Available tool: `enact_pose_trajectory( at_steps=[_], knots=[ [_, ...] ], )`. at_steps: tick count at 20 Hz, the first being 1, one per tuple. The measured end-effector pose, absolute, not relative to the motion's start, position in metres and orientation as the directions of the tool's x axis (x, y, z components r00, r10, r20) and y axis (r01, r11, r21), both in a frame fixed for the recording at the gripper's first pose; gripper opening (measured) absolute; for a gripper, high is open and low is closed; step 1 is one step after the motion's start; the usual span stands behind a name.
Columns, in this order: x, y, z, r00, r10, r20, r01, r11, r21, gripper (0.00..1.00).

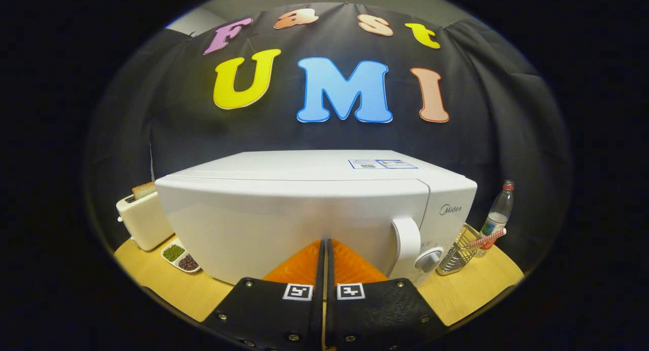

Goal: Open the microwave, put the food inside, and close the microwave door.

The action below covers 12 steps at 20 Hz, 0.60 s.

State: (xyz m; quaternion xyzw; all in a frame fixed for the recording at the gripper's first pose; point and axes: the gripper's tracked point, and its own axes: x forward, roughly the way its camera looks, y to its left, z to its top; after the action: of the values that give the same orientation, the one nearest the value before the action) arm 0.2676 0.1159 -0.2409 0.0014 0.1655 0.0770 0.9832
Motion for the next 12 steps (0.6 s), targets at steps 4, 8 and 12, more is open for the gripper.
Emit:
enact_pose_trajectory(
  at_steps=[4,8,12],
  knots=[
    [0.256,0.112,-0.218,0.945,0.142,-0.296,-0.141,0.990,0.025,0.03],
    [0.228,0.103,-0.184,0.959,0.132,-0.249,-0.129,0.991,0.028,0.03],
    [0.195,0.098,-0.154,0.972,0.120,-0.204,-0.118,0.993,0.025,0.03]
  ],
)
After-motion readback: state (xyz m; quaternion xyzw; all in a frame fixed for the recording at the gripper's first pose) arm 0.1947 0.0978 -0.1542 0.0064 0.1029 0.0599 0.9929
